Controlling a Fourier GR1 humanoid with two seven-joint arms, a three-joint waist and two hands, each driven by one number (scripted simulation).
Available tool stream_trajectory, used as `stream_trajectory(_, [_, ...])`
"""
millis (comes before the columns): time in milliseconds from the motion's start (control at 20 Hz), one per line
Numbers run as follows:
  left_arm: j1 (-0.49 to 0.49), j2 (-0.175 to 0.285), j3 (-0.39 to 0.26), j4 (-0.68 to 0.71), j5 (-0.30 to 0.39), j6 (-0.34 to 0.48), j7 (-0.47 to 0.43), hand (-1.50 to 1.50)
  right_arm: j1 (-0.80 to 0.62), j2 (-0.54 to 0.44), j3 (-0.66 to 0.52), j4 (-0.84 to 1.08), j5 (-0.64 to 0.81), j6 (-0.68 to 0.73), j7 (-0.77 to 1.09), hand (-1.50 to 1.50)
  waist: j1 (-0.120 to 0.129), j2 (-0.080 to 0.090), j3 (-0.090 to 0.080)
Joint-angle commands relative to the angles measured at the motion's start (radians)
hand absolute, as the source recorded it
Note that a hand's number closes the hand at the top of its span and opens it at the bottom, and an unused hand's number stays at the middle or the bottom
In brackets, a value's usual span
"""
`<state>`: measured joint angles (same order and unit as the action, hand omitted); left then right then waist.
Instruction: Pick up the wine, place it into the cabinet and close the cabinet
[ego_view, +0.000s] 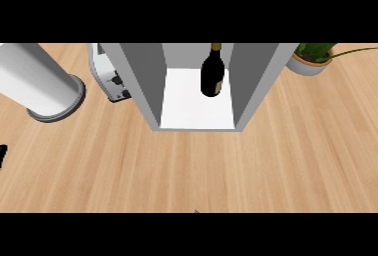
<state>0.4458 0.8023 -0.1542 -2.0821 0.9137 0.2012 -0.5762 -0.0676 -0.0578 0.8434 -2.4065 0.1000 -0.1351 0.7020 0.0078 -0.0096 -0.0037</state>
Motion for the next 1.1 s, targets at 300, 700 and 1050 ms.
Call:
stream_trajectory(300, [-0.063, -0.017, 0.029, 0.042, 0.042, -0.052, 0.078, -1.5, -0.356, 0.051, 0.096, 0.126, 0.06, -0.228, 0.064, 1.5, 0.006, 0.009, 0.001])
stream_trajectory(700, [-0.064, -0.078, -0.04, 0.017, -0.012, -0.036, 0.061, -1.5, -0.599, 0.049, -0.057, 0.271, -0.147, -0.308, 0.055, 1.5, 0.045, 0.015, 0.0])
stream_trajectory(1050, [-0.094, -0.086, 0.015, 0.037, 0.015, -0.045, 0.1, -1.5, -0.915, 0.056, -0.196, 0.596, -0.307, -0.371, -0.05, 1.5, 0.036, 0.014, 0.002])
